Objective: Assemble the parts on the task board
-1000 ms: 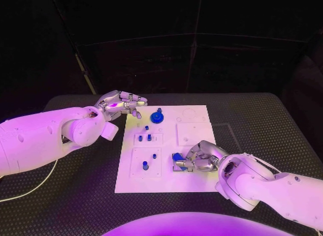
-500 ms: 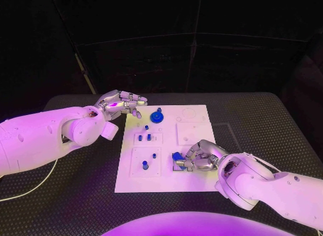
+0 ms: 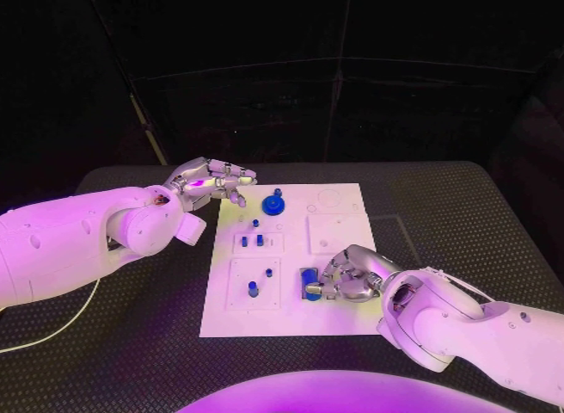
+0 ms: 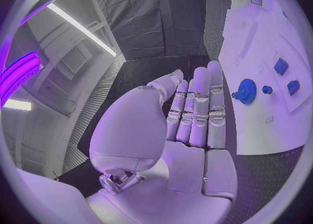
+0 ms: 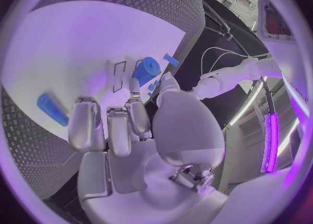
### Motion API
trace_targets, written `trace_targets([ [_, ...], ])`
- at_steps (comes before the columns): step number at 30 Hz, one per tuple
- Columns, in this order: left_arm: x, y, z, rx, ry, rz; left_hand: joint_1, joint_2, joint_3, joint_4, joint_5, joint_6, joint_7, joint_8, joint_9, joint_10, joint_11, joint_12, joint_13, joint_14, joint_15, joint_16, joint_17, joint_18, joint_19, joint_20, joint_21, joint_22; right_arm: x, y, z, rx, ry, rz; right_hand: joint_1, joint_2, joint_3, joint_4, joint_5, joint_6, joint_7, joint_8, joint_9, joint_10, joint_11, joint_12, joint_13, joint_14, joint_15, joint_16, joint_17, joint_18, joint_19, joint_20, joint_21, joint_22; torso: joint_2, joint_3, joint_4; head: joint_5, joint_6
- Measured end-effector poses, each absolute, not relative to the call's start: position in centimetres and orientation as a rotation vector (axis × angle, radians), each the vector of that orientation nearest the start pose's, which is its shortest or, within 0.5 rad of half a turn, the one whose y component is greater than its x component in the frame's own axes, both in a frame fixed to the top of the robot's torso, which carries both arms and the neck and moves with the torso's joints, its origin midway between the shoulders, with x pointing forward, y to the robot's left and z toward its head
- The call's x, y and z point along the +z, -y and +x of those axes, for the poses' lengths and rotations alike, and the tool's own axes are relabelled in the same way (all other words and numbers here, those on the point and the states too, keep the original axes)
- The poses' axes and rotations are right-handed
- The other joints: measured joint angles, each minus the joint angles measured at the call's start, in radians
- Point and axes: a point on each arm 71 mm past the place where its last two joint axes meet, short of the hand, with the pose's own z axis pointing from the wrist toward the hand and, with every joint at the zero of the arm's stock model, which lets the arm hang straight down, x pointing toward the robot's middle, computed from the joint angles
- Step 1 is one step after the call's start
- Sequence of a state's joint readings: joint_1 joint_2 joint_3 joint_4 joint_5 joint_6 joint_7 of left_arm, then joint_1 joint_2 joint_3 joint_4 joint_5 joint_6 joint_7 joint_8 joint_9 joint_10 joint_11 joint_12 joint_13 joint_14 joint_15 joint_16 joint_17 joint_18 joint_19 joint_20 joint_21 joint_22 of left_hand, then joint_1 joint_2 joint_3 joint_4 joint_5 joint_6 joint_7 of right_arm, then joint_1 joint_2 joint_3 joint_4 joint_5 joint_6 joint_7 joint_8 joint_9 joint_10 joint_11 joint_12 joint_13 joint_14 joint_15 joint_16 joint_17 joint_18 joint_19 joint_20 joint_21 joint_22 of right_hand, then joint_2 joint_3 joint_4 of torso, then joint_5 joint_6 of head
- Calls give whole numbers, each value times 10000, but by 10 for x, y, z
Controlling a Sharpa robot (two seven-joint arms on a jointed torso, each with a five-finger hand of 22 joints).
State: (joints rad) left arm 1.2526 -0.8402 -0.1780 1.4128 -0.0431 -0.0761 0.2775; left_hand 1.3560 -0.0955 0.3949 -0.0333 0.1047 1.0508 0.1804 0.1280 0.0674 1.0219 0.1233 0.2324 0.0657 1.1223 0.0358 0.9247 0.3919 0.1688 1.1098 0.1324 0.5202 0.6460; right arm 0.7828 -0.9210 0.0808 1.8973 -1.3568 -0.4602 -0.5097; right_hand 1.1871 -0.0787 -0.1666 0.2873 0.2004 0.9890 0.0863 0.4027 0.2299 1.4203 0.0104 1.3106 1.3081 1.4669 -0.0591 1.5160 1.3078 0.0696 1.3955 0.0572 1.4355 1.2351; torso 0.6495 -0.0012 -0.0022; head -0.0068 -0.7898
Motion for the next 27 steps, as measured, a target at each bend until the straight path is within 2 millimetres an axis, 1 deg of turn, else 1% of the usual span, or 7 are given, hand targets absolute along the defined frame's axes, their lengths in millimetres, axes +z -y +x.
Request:
trace_targets([
  [7, -215, -231, 493, -15083, -17158, -10804, 0, 0, 0, 0, 0, 0, 0, 0, 0, 0, 0, 0, 0, 0, 0, 0, 0, 0, 0, 0, 0, 0, -275, 162, 346, 6810, -19790, 3256, 16, 16, -1, 0, 126, 35, -35, 0, 3, 0, 0, 0, -1, 0, 0, 0, 0, -1, 0, 0, 0, 16, 1, -2, 5, -8, 4],
  [11, -215, -232, 493, -15071, -17153, -10811, 0, 0, 0, 0, 0, 0, 0, 0, 0, 0, 0, 0, 0, 0, 0, 0, 0, 0, 0, 0, 0, 0, -274, 162, 346, 6752, -19722, 3047, 277, 225, -1, 0, 400, 35, -35, 0, 16, 0, 0, 0, -1, 0, 0, 0, -1, 0, 0, 0, 0, 40, 3, -4, 11, -9, 8],
  [14, -215, -232, 493, -15069, -17154, -10812, 0, 0, -28, 28, 0, 0, 0, 0, 0, 0, 0, 32, 0, 0, 0, 0, -14, 0, 0, 0, 0, -6, -274, 162, 346, 6723, -19686, 2927, 877, 442, 202, -203, 622, 90, -90, 0, 34, 37, -36, 1, 3, 0, 0, 0, -1, 0, 0, 0, 0, 63, 5, -4, 12, -9, 11],
  [16, -215, -232, 493, -15069, -17155, -10813, 0, 0, -28, 28, 0, 0, 0, 0, 0, 0, 0, 41, 0, 0, 0, 0, -29, 0, 0, 0, 0, -15, -274, 161, 347, 6708, -19648, 2848, 1263, 602, 325, -364, 655, 144, -110, 38, 54, 36, -36, 1, 6, 0, 0, 0, -1, -1, 3, -3, 0, 87, 8, -4, 12, -9, 12],
  [19, -215, -232, 493, -15068, -17156, -10814, 0, 0, -28, 28, 0, 0, 0, 0, 0, 0, 0, 41, 0, 0, 0, 0, -30, 0, 0, 0, 0, -15, -274, 158, 348, 6718, -19591, 2754, 1463, 777, 405, -466, 649, 228, -132, 66, 69, 59, -58, 5, 39, 0, 1, 0, -1, 1, 37, -37, 0, 127, 10, -4, 17, -18, 12],
  [24, -215, -232, 493, -15071, -17161, -10814, 0, 0, -28, 28, 0, 0, 0, 0, 0, 0, 0, 41, 0, 0, 0, 0, -30, 0, 0, 0, 0, -14, -276, 156, 349, 6682, -19558, 2663, 1585, 871, 407, -470, 636, 282, -184, 116, 92, 124, -124, 100, 36, -4, -3, 0, -2, 1, 72, -72, 0, 202, 12, -6, 24, -20, -8],
  [27, -215, -232, 493, -15071, -17164, -10815, -49, 49, -28, 28, 0, 0, 0, 0, 0, 0, 0, 41, 0, 0, 0, 0, -29, 1, 0, 0, 0, -14, -277, 155, 350, 6650, -19581, 2594, 1756, 775, 329, -588, 517, 351, -187, 116, 100, 124, -123, 118, 36, -26, -47, 0, -2, 0, 72, -72, 0, 202, 12, -9, 24, -5, -19],
])
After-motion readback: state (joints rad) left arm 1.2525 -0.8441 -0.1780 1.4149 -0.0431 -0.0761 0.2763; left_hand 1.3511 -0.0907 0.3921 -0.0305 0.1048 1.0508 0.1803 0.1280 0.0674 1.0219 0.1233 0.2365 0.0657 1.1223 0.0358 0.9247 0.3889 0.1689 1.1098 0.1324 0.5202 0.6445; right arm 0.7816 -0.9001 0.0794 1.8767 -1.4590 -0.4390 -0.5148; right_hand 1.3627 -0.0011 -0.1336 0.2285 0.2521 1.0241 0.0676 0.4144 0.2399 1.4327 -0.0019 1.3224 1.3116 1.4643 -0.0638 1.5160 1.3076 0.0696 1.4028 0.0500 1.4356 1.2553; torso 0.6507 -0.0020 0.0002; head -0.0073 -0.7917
